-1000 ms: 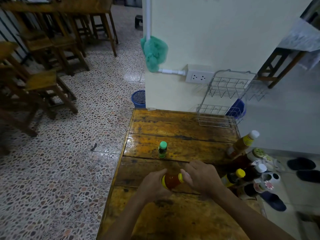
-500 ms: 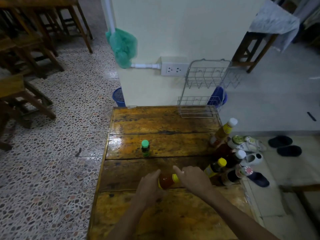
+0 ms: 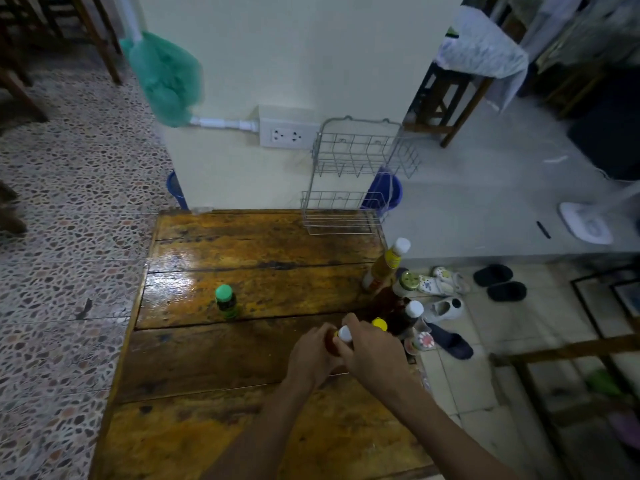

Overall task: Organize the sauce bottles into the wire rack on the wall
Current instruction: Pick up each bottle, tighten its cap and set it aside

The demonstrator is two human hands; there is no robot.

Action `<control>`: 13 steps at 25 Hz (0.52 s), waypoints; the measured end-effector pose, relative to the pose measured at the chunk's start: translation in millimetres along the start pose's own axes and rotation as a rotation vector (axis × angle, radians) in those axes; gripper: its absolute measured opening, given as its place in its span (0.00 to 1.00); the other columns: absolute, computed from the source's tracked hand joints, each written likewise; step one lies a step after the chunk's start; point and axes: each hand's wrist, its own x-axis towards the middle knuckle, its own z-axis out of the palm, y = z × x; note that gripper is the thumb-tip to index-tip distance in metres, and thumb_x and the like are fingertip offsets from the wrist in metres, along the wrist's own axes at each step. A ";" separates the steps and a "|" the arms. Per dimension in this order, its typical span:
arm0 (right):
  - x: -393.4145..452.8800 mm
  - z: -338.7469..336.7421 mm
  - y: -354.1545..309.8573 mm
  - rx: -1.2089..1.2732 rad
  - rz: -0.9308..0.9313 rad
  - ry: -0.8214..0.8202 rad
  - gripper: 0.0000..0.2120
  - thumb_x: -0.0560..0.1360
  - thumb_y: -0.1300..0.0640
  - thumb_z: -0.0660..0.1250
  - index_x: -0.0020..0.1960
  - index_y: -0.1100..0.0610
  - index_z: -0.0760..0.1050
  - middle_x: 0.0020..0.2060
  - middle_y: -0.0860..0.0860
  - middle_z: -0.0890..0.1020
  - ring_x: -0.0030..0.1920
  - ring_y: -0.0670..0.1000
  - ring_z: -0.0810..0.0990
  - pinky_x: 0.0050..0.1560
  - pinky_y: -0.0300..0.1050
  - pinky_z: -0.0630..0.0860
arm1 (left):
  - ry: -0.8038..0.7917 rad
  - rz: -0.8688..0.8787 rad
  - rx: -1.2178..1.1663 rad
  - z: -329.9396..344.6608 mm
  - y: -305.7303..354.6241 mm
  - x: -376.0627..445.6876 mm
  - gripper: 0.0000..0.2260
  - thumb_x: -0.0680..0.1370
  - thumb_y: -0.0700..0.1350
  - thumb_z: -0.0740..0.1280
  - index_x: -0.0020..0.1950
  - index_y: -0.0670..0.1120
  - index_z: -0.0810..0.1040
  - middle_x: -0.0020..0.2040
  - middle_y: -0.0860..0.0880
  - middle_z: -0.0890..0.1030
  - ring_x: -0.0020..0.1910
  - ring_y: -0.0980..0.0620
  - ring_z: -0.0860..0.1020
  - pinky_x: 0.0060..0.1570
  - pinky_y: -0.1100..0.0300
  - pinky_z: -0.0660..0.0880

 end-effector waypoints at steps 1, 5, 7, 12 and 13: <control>-0.2 1.0 3.7 0.001 -0.003 -0.007 0.17 0.82 0.43 0.59 0.66 0.50 0.69 0.46 0.49 0.81 0.42 0.52 0.81 0.34 0.46 0.77 | -0.013 -0.013 -0.020 5.0 -0.4 3.0 0.18 0.75 0.58 0.73 0.60 0.54 0.76 0.54 0.54 0.81 0.48 0.52 0.78 0.47 0.53 0.78; -3.1 5.2 12.2 -0.020 -0.031 -0.009 0.13 0.84 0.46 0.57 0.67 0.48 0.67 0.45 0.49 0.80 0.40 0.52 0.80 0.34 0.46 0.78 | 0.007 -0.027 -0.063 21.5 -4.1 9.9 0.16 0.77 0.54 0.73 0.62 0.52 0.76 0.54 0.53 0.81 0.49 0.51 0.79 0.51 0.48 0.79; -2.9 6.9 15.5 -0.009 -0.031 -0.018 0.13 0.84 0.47 0.57 0.66 0.49 0.67 0.45 0.49 0.80 0.40 0.52 0.80 0.34 0.46 0.78 | 0.019 -0.031 -0.079 27.0 -3.5 11.6 0.15 0.78 0.53 0.73 0.63 0.51 0.77 0.56 0.52 0.82 0.51 0.51 0.80 0.51 0.47 0.79; -4.1 11.5 25.9 -0.003 -0.032 -0.027 0.16 0.84 0.47 0.55 0.71 0.48 0.65 0.48 0.50 0.81 0.41 0.52 0.81 0.35 0.47 0.79 | 0.044 -0.077 -0.139 37.0 -6.2 14.0 0.19 0.76 0.52 0.75 0.64 0.52 0.77 0.55 0.53 0.82 0.51 0.51 0.80 0.50 0.49 0.79; -4.1 12.4 27.3 0.004 -0.033 -0.030 0.18 0.84 0.48 0.55 0.73 0.47 0.63 0.49 0.50 0.81 0.42 0.53 0.82 0.36 0.47 0.78 | 0.044 -0.089 -0.154 37.6 -6.9 14.5 0.18 0.76 0.51 0.76 0.64 0.52 0.77 0.54 0.54 0.82 0.50 0.52 0.80 0.50 0.49 0.80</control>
